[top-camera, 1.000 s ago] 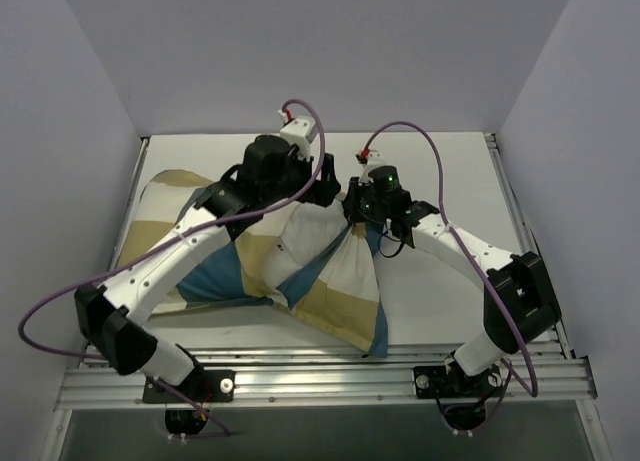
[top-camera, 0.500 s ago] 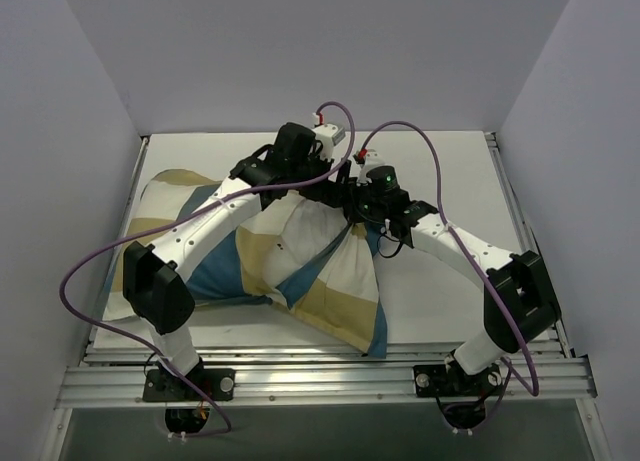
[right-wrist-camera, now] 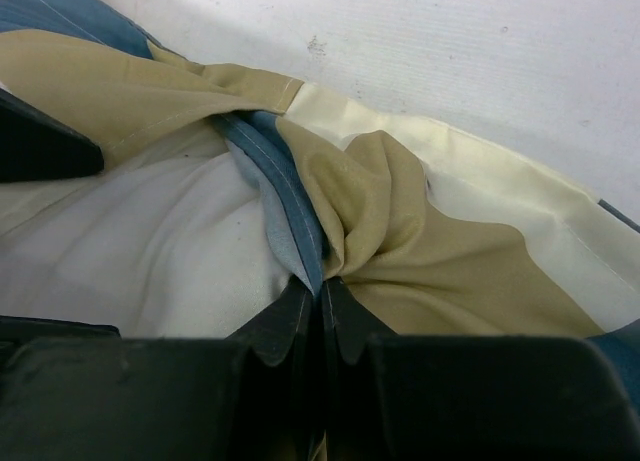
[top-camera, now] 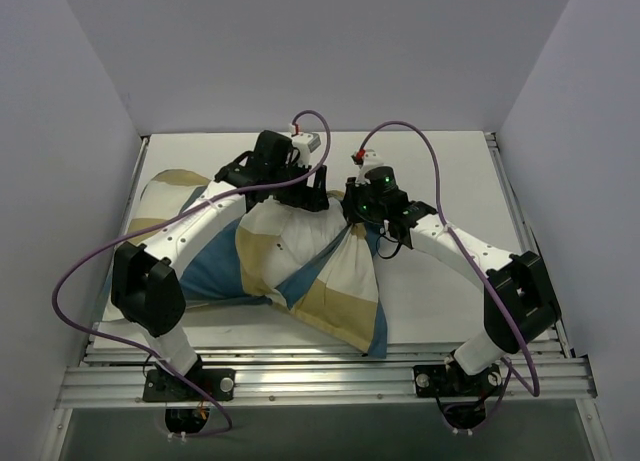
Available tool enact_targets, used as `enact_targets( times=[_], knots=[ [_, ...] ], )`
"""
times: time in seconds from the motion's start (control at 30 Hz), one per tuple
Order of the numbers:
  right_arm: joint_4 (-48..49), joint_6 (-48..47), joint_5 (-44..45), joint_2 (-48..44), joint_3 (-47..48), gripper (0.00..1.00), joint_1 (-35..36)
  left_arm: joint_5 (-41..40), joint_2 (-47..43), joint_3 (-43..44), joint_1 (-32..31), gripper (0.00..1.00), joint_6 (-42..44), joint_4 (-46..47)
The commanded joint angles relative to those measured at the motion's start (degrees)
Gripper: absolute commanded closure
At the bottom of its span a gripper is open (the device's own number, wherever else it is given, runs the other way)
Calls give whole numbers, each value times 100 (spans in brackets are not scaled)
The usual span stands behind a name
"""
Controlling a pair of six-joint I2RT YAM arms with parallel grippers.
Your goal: Remove the pillowcase from the pillow
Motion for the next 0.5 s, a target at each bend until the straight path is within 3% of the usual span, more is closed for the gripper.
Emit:
enact_targets(
  times=[0.0,0.23,0.47],
  knots=[
    [312,-59,-36,-207,49,100,77,364,-498,-34,41,14,26,651],
    [285,-68,-54,-180,75,100,77,743,-331,238,-47,10,395,748],
    [294,-50,-54,-180,93,100,77,550,117,537,-179,11,826,406]
  ],
)
